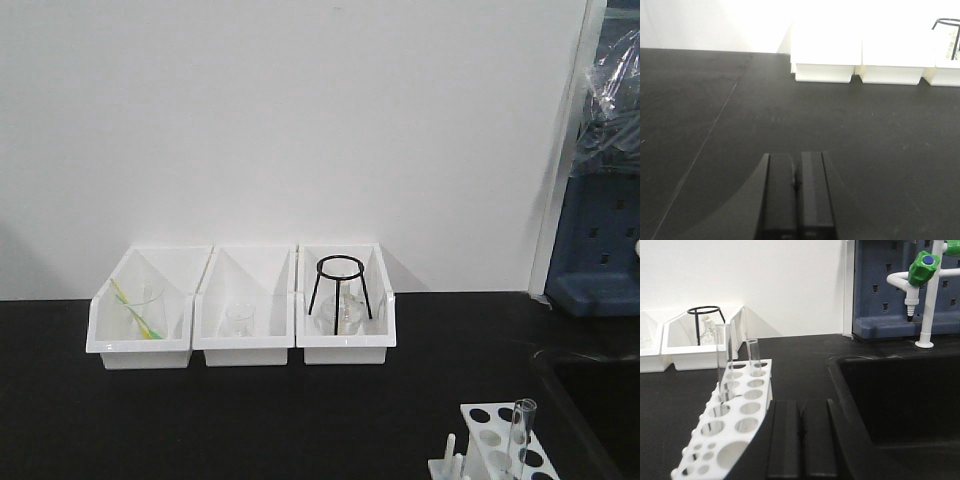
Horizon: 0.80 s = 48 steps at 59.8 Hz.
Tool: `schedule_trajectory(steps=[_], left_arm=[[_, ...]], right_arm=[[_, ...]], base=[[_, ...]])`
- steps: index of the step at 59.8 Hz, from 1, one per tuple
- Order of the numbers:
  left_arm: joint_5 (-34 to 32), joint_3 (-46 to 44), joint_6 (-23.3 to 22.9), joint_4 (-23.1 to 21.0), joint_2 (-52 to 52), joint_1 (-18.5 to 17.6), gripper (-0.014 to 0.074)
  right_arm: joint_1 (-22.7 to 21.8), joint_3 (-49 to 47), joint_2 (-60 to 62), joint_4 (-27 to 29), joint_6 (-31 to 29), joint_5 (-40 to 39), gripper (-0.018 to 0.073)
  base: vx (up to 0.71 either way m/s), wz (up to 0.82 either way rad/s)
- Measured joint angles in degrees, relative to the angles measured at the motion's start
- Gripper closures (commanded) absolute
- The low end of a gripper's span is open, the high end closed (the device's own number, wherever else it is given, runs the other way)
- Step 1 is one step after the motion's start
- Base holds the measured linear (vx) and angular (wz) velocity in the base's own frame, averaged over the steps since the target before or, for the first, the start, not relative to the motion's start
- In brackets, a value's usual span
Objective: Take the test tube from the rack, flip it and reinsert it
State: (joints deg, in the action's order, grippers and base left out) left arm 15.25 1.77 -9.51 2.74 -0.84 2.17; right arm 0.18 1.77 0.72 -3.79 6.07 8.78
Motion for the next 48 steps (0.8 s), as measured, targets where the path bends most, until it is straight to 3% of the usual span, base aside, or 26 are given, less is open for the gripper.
schedule_trajectory(steps=[38, 43, 48], left_arm=[[0.0, 0.0, 0.0, 0.0, 0.0, 0.0, 0.0603], [0.0, 0.0, 0.0, 0.0, 0.0, 0.0, 0.0603], [0.0, 0.0, 0.0, 0.0, 0.0, 0.0, 0.0603]], right_arm=[[0.0, 0.0, 0.0, 0.0, 0.0, -0.2, 0.0571], [0.0, 0.0, 0.0, 1.3, 0.1, -3.8, 0.0571], [0.0, -0.1, 0.0, 3.1, 0.1, -12.4, 0.0571]], base=[[0.03, -0.01], [0.0, 0.0], [0.0, 0.0]])
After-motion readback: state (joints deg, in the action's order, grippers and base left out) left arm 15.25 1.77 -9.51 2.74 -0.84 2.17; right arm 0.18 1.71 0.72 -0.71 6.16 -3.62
